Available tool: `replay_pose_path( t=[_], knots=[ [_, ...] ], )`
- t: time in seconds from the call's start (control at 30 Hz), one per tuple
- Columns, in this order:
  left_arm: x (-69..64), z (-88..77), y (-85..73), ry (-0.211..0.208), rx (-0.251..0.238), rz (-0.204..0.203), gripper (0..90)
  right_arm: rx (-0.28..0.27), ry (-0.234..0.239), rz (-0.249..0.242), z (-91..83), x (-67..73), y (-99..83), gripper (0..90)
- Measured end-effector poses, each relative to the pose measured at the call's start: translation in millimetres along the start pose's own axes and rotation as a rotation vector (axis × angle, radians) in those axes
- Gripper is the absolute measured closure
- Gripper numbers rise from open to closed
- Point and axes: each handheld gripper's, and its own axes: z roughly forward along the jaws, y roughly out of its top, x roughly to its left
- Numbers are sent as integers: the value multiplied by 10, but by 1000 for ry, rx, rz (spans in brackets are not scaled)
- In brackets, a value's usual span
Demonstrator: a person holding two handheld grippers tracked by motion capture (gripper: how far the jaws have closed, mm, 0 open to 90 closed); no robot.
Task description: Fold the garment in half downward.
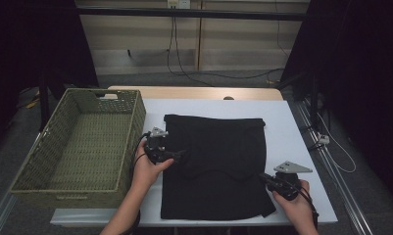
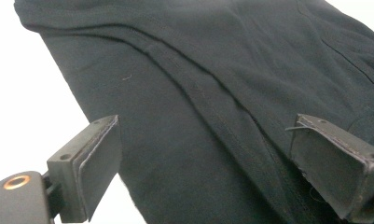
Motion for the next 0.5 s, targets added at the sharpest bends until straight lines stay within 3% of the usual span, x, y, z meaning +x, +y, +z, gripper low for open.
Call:
replay_pose_path(
  t=[0.1,0.13,0.17,0.33,0.43,0.5],
  knots=[
    [1,-21,-2,-3,-9,-3,96,4,5,3,-3,-27,23,889],
    [23,-47,-1,-13,30,21,97,6,-3,4,-15,-43,29,889],
    [6,-34,-2,-6,-4,-10,96,-5,-2,1,-29,-72,37,889],
    [2,-16,-13,-9,3,-8,97,-69,-23,52,-161,-265,75,889],
    [-12,1,-23,-17,12,-17,97,-78,-50,82,-217,-398,81,888],
    [-13,1,-22,-16,9,-15,97,-82,-39,94,-233,-465,70,884]
  ],
)
